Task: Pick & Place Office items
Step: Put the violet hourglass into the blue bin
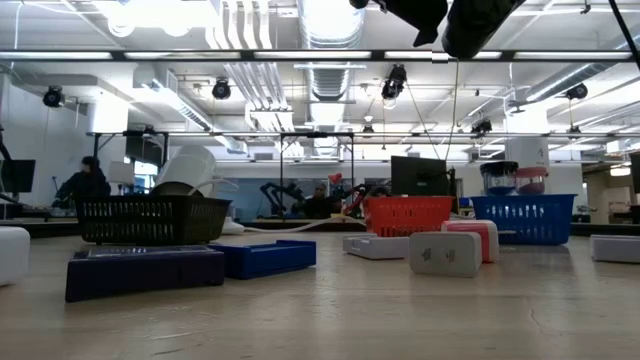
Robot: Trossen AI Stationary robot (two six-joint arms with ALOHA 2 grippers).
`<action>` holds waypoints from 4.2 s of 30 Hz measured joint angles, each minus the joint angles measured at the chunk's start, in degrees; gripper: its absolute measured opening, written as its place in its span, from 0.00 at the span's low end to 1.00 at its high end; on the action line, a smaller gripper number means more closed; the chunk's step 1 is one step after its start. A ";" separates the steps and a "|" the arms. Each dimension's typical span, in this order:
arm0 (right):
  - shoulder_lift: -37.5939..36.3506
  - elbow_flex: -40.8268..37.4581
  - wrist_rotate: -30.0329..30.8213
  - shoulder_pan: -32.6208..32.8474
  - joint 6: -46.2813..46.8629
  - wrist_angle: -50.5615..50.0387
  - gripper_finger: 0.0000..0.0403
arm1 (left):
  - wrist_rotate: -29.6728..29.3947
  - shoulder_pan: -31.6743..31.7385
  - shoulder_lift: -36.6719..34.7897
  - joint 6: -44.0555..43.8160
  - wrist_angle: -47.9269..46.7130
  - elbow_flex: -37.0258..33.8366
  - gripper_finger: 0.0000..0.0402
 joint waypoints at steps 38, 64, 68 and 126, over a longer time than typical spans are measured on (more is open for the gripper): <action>-4.57 -5.41 1.73 -0.02 -0.79 0.34 0.48 | 3.23 -0.72 -39.52 -13.51 -18.20 -40.33 0.58; -5.48 -8.17 1.09 0.06 0.59 0.47 0.48 | 6.83 -0.60 -63.08 -15.08 -33.44 -55.04 0.25; -8.08 -10.60 1.40 0.42 -0.74 1.59 0.48 | 6.79 -0.43 -66.64 -13.67 -34.26 -56.70 0.23; -45.34 18.28 26.36 13.44 38.66 -151.60 0.49 | -1.10 -0.39 -68.75 -10.97 -39.98 -56.72 0.21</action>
